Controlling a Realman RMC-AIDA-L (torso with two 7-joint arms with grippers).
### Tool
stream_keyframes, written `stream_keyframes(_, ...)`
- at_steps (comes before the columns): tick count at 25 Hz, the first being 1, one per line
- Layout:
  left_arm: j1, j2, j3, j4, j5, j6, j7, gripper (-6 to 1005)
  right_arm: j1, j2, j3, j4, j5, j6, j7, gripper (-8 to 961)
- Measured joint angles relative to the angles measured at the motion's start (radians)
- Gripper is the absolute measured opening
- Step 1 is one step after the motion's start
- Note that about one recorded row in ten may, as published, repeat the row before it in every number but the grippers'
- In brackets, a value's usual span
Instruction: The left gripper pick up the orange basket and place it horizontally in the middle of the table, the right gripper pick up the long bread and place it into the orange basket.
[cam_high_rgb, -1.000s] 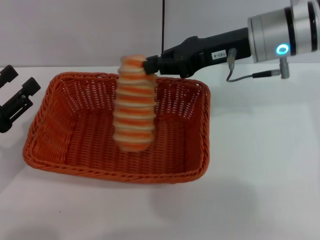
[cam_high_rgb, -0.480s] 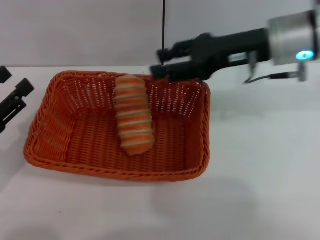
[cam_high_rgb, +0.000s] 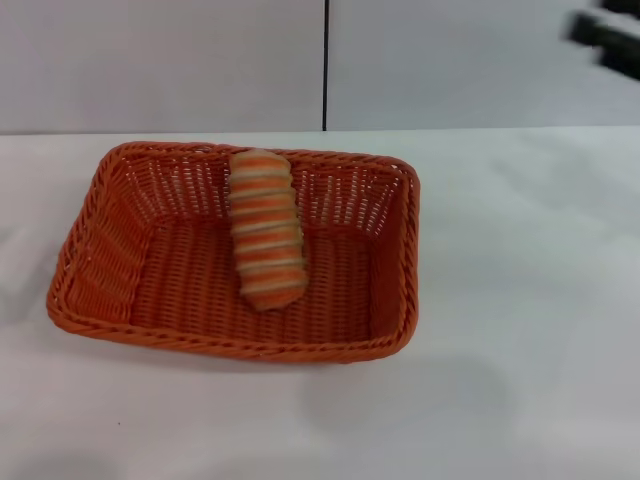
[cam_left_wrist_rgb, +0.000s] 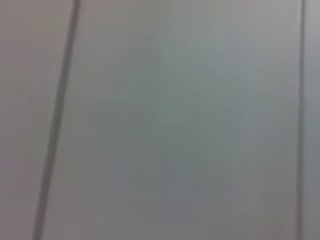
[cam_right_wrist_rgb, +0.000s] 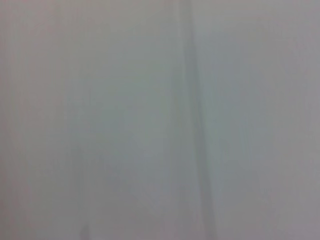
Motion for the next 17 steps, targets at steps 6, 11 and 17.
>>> stream_keyframes(6, 0.009, 0.001, -0.116, -0.112, 0.001, 0.046, 0.097, 670, -0.067, -0.002, 0.083, 0.431, 0.380, -0.097, -0.492, 689)
stream_keyframes(11, 0.009, -0.001, -0.217, -0.215, -0.005, 0.056, 0.146, 670, -0.055, -0.001, 0.128, 0.621, 0.494, -0.133, -0.723, 687)
stream_keyframes(17, -0.023, -0.004, -0.349, -0.378, -0.005, 0.061, 0.333, 672, -0.011, -0.001, 0.205, 0.717, 0.511, -0.125, -0.808, 687)
